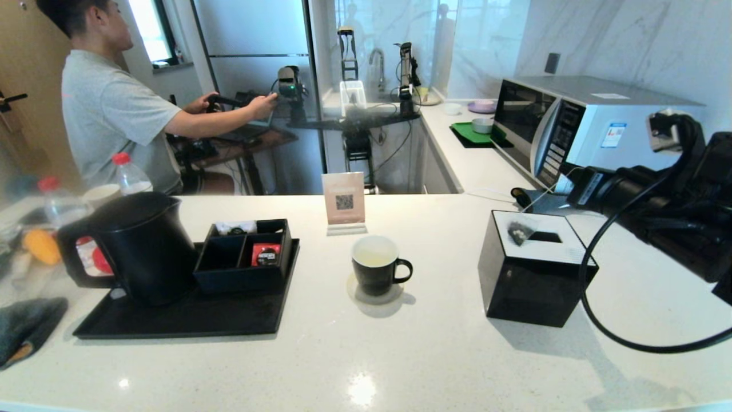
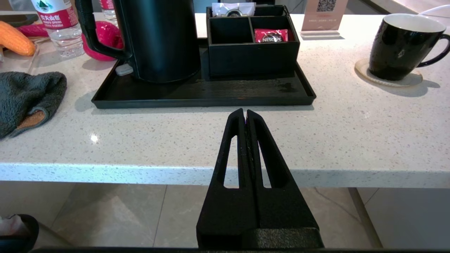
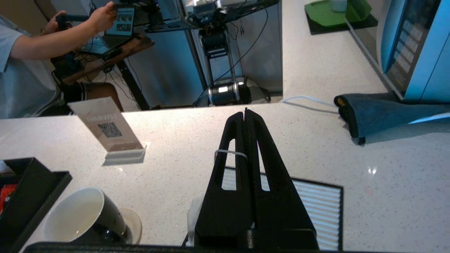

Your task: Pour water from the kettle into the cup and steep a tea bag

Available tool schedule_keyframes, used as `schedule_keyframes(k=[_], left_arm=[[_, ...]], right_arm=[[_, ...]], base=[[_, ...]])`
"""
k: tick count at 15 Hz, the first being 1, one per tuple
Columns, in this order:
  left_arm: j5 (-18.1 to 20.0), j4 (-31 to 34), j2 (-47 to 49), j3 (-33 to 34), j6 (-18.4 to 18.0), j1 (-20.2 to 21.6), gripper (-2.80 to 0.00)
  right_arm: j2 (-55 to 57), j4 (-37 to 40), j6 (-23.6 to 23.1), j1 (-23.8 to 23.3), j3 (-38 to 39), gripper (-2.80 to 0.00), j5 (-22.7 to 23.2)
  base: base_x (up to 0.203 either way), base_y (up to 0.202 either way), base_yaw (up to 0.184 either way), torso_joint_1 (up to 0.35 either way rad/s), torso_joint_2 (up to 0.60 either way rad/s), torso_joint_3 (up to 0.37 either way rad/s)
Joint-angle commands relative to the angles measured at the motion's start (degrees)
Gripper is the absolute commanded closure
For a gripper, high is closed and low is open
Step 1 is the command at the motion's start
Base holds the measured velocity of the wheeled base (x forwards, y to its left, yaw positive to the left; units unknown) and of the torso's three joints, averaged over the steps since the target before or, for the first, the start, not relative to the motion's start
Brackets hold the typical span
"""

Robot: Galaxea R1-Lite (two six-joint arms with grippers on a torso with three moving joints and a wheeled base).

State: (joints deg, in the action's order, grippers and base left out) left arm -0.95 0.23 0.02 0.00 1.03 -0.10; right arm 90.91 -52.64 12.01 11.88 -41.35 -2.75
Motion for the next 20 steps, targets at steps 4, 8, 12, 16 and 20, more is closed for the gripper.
schedule_keyframes(k=[4, 8, 12, 16, 20], left_arm=[[-0.02, 0.01, -0.02, 0.0, 0.03, 0.01, 0.0], [-0.02, 0.03, -0.02, 0.0, 0.03, 0.01, 0.0], [-0.02, 0.03, -0.02, 0.0, 0.03, 0.01, 0.0], [-0.02, 0.03, -0.02, 0.0, 0.03, 0.01, 0.0], [-0.02, 0.03, -0.02, 0.0, 0.03, 0.01, 0.0]], right_arm=[[0.59, 0.78, 0.12, -4.69, -3.82, 0.0, 2.17], [0.86, 0.77, 0.07, -5.12, -3.63, 0.0, 2.84], [1.21, -0.01, 0.03, -4.5, -1.98, 0.0, 2.93], [1.81, -0.18, 0.03, -2.36, -1.74, 0.0, 3.02], [3.05, -0.37, -0.05, 0.27, -1.33, 0.0, 2.93]], base=[[0.0, 0.0, 0.0, 0.0, 0.0, 0.0], [0.0, 0.0, 0.0, 0.0, 0.0, 0.0], [0.0, 0.0, 0.0, 0.0, 0.0, 0.0], [0.0, 0.0, 0.0, 0.0, 0.0, 0.0], [0.0, 0.0, 0.0, 0.0, 0.0, 0.0]])
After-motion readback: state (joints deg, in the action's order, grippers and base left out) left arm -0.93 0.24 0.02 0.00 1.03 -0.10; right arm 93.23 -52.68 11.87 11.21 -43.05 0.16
